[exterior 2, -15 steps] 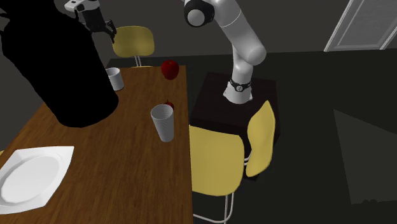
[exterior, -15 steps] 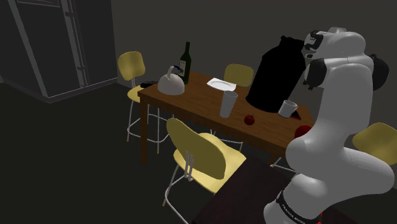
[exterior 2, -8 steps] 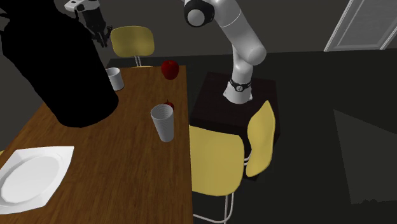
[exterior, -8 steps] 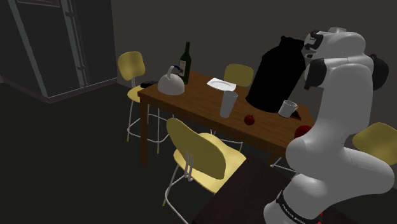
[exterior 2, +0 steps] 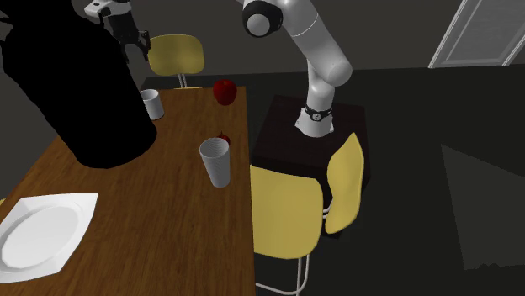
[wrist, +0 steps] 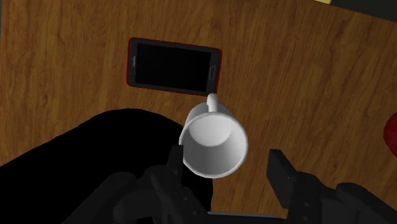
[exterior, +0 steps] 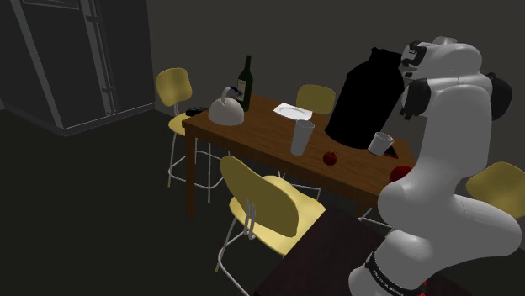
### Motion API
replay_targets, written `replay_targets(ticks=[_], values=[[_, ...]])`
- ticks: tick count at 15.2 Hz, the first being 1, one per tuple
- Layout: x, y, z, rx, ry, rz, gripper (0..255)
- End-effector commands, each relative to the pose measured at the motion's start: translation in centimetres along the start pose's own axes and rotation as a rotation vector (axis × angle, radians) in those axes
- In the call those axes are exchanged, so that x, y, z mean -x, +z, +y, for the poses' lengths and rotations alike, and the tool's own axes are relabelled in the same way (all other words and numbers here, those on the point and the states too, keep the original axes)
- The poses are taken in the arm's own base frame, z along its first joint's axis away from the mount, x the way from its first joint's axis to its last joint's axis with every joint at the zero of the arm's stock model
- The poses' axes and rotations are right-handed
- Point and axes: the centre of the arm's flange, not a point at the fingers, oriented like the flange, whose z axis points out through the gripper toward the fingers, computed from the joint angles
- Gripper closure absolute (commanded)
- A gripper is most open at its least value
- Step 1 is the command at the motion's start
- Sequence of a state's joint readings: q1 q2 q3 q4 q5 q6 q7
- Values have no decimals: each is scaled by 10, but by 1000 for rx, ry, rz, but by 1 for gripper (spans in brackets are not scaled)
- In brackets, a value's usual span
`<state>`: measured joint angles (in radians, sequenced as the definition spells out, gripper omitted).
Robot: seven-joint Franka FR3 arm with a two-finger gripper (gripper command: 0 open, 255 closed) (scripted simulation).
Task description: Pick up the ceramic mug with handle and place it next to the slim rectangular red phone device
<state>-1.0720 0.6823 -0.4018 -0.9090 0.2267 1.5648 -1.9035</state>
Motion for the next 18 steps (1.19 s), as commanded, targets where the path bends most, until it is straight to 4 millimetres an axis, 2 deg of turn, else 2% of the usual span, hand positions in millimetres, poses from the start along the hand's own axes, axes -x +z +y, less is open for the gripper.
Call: replay_targets(ticks=[1,8,9,10,18], values=[[-1,20,7,-8,27,15,0],[-14,105,40,-40,147,85,0],[-3,14,21,77,142,63,0],[-3,14,21,77,142,63,0],[-32,94,-42,75,157,47,0]])
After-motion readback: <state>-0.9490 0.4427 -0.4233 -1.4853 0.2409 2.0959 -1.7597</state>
